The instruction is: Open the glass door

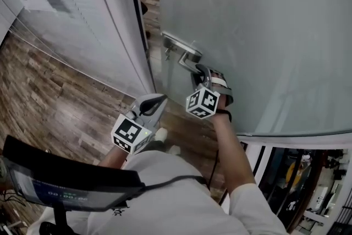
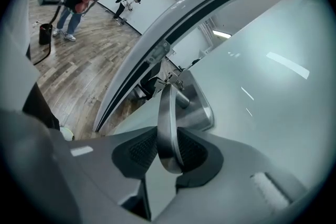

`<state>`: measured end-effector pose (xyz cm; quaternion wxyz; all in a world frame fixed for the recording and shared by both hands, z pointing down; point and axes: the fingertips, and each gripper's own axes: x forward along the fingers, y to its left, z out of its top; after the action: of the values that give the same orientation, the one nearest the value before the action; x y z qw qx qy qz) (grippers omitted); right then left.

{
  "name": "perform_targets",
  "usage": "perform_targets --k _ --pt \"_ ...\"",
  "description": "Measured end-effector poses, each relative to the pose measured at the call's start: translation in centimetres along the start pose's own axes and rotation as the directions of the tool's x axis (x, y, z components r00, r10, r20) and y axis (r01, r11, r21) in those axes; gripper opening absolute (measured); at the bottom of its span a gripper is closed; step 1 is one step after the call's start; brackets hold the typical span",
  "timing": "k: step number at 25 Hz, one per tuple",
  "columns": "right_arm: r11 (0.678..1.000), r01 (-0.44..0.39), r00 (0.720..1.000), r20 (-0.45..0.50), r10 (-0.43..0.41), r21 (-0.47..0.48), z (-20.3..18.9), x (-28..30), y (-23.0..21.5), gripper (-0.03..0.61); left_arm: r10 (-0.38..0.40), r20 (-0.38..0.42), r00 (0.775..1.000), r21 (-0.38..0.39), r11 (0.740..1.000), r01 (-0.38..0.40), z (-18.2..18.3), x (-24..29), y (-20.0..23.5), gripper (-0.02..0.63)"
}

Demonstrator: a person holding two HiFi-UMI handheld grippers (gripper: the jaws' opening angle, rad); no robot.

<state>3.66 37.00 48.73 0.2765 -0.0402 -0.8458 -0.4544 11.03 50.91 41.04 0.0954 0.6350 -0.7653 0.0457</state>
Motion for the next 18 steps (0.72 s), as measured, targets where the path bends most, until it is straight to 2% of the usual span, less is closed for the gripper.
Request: perform_targets --k 5,13,18 --pt "0.999 0.025 0.998 -0.058 -0.027 -0.043 -0.2 1.6 -1.3 0.091 -0.087 0.009 0.996 0.053 0.995 0.087 1.2 2.2 2.1 0.003" --pt "0.999 0.042 0.992 -0.121 -0.045 -0.027 -2.3 4.6 -3.8 0.086 -0.223 -0.016 0.975 0.118 0.968 0.223 1.3 5.7 2.7 0.003" --pt "0.998 0.058 0.986 -0.155 -0.059 -0.009 -3.1 5.7 -5.4 0.086 -0.258 -0.027 0.966 0.105 0.960 0.259 1.5 6.4 2.8 0.003"
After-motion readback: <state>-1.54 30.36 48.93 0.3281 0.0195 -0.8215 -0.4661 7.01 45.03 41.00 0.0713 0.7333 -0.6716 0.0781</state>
